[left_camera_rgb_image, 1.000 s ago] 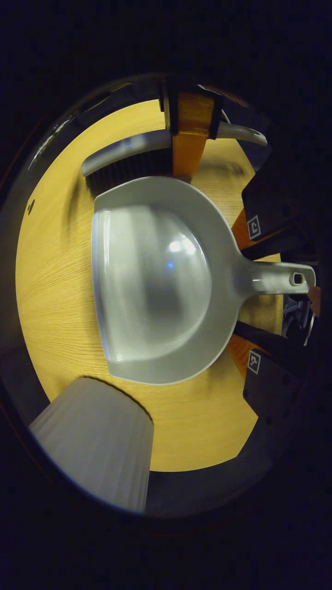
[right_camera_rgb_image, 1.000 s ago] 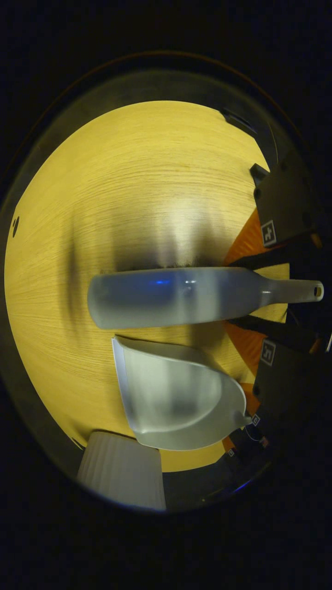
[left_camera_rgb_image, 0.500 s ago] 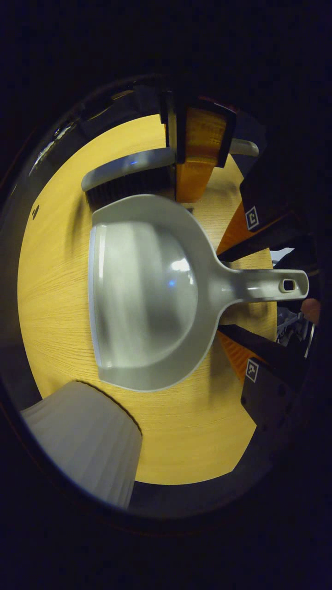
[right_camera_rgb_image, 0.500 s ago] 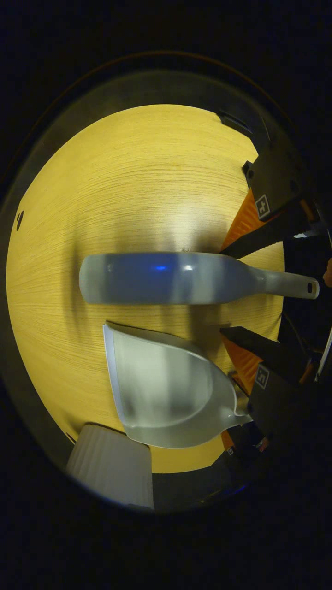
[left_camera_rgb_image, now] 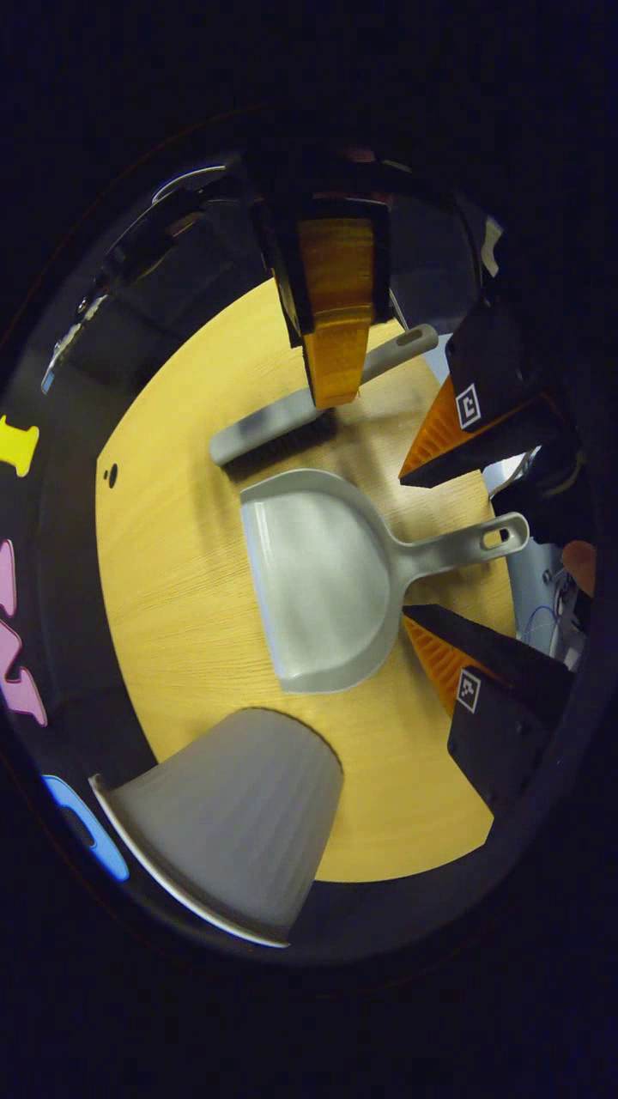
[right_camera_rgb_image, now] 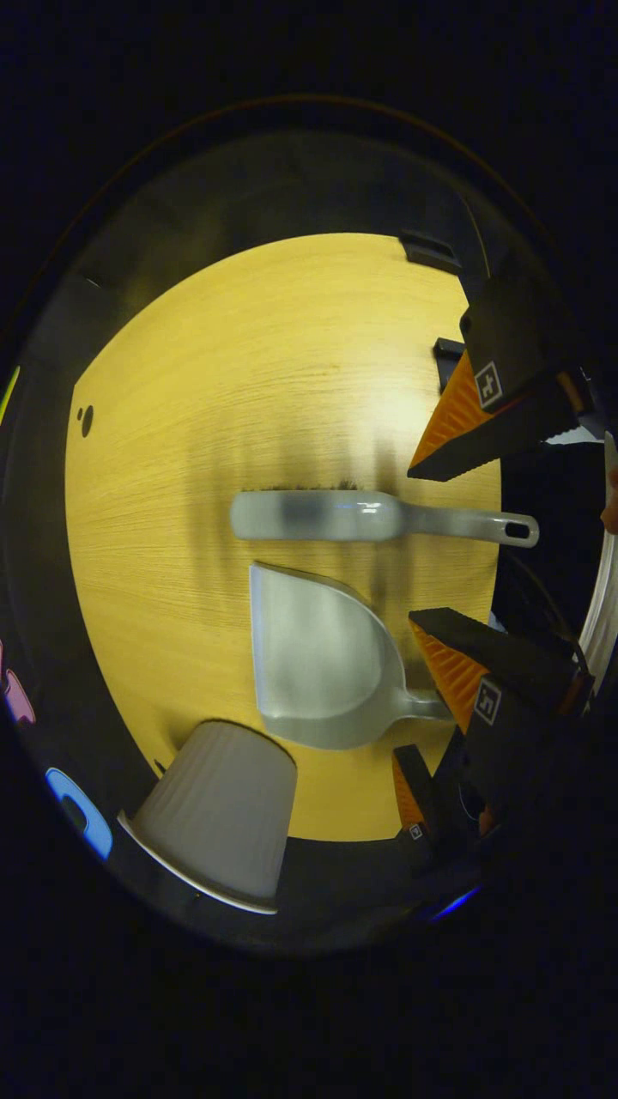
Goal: Pick up the small broom and dustpan from the desktop, sweep the trash into the dustpan with the broom, and then empty the trash into the garbage bin.
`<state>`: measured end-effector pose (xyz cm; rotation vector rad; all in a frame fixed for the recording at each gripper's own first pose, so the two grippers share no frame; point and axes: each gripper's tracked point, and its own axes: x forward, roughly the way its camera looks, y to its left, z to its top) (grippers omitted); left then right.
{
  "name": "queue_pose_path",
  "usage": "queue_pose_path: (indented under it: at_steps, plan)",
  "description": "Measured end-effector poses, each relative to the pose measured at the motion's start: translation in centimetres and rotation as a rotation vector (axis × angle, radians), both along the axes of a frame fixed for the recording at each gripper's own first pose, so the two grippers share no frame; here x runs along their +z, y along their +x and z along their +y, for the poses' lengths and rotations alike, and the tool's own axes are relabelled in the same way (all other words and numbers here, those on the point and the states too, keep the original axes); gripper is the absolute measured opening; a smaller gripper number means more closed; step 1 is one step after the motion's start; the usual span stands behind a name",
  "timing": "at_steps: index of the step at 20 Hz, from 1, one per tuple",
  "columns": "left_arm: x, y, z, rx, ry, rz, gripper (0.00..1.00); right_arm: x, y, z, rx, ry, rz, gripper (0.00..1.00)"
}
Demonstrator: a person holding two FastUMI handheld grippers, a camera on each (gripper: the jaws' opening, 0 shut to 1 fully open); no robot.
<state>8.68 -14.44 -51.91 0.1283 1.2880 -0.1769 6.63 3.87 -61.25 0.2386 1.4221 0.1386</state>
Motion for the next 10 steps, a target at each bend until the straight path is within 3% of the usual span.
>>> queue_pose_path:
  at_steps: [4,5,6,10]
  plan:
    - [5.8,0.4,-0.1,0.009,-0.046,-0.196,0.84,5.9,0.3,-0.9,-0.031,0.007,-0.147,0.97]
    - [7.6,0.5,0.0,0.013,-0.061,-0.250,0.83,7.4,0.1,-0.9,-0.034,0.011,-0.172,0.93]
    - [9.2,0.5,0.1,0.018,-0.075,-0.305,0.83,9.2,0.0,-0.6,-0.041,0.023,-0.202,0.97]
    - [15.2,-0.5,0.8,0.037,-0.118,-0.481,0.83,15.5,-0.1,0.0,-0.068,0.025,-0.370,0.97]
